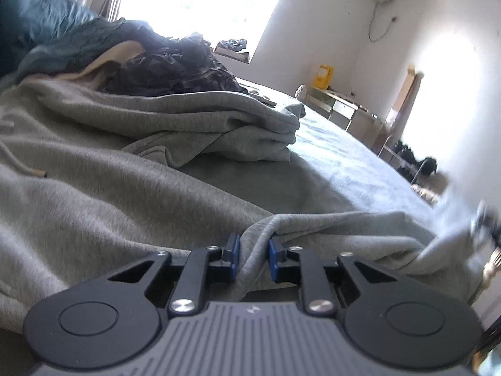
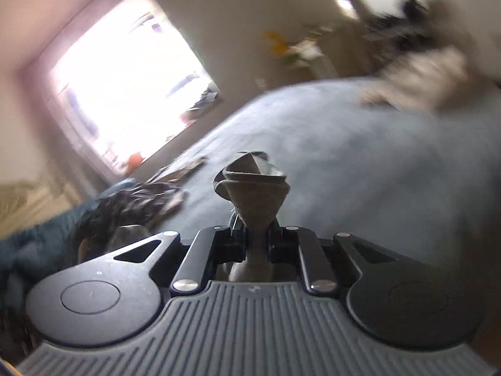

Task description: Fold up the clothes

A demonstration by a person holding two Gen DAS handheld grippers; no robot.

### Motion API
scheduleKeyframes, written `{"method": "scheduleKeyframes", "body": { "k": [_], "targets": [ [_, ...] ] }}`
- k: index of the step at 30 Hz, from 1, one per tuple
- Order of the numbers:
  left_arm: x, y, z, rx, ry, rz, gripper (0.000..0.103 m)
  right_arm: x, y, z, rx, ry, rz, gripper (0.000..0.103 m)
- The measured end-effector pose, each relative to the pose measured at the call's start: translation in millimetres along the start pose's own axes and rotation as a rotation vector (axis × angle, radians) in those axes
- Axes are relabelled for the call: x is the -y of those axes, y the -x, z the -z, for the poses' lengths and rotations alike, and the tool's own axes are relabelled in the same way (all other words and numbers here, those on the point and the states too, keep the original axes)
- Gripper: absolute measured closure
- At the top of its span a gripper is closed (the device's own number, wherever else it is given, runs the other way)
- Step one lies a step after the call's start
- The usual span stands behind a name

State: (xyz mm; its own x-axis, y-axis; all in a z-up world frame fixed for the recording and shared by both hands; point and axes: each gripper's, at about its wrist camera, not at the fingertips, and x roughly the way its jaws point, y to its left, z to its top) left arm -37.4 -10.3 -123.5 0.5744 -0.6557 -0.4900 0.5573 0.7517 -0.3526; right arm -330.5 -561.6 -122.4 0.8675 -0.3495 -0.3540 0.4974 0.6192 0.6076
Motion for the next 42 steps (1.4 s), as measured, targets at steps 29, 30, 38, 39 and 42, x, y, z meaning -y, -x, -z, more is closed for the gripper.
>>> {"method": "scheduleKeyframes", "body": {
  "k": [29, 30, 38, 39, 42],
  "targets": [
    [-6, 4, 5, 0.038, -0.012, 0.053, 0.086, -227, -207, 58, -0.779, 0.918, -0.525, 0.045],
    [-7, 3, 5, 0.037, -0.009, 0.055, 0.086, -230, -215, 64, -0.832, 0.932, -0.538, 0.044],
    [-14, -8, 6, 0.043, 0.021, 0.052, 0.086, -243, -207, 90, -0.874, 1.087, -0.481, 0.060],
    [-13, -8, 5, 0.050, 0.025, 0.050, 0.086, -243, -203, 89, -0.849, 1.094, -0.466, 0.078],
    [-10, -6, 2, 0.073, 0.035, 0.045, 0.087, -250, -182, 86, -0.741, 1.146, -0.449, 0.094]
  ]
}}
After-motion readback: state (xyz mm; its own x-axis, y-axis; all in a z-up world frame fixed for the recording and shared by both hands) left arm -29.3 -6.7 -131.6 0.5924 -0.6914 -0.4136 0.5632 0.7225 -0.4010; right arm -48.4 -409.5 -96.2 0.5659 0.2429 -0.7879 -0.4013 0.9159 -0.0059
